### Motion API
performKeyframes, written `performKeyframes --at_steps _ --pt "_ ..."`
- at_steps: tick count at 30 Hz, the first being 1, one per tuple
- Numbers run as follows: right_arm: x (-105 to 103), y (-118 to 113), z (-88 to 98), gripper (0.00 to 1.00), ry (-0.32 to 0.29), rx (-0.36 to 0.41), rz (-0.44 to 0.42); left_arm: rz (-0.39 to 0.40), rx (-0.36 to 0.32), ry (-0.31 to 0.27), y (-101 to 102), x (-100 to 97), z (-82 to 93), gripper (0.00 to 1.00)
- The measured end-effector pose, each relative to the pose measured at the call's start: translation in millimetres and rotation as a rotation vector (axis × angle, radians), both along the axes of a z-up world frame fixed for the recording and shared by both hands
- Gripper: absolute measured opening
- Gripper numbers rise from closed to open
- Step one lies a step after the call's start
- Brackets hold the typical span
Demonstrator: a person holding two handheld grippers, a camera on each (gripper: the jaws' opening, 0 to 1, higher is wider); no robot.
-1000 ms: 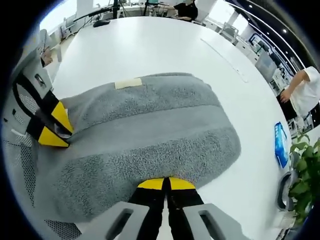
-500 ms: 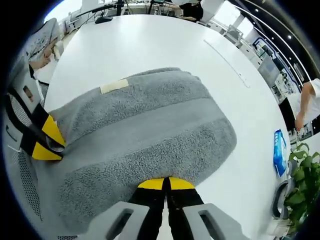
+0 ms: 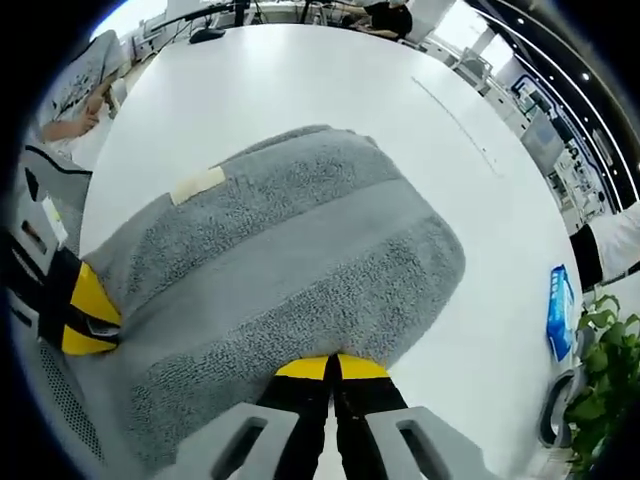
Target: Open the folded towel by lifting each exposed corner and separating the folded layers until the towel lies flat within the target outline without major curled edges
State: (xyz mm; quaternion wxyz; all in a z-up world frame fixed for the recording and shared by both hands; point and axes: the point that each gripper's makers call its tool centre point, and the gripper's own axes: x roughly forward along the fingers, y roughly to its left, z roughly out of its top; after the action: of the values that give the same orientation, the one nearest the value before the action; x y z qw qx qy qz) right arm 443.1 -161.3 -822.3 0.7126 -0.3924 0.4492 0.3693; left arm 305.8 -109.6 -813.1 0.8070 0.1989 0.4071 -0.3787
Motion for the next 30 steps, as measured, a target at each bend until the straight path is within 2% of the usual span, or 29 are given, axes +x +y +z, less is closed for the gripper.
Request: performKeyframes --at_steps 9,23,26,30 --pt "2.3 0.5 -0.8 0.00 -0.008 -0.020 0.014 -0.001 -0.019 0.003 -2.8 1.6 -0.5 0.07" --pt "1.3 0.7 0.4 0.00 0.004 -0.008 0.021 0.025 -0.037 0.015 -1.7 2.6 -1.2 0.07" --pt "0.9 0.9 1.1 0.00 0.011 0.017 -0.028 0.026 -0.038 0.016 -1.4 2.5 -1.2 0.07" --pt "-0.8 1.9 1.3 0.00 -0.003 -0.001 -0.006 0.032 -0.049 0.022 -0.9 2.9 -1.1 0.07"
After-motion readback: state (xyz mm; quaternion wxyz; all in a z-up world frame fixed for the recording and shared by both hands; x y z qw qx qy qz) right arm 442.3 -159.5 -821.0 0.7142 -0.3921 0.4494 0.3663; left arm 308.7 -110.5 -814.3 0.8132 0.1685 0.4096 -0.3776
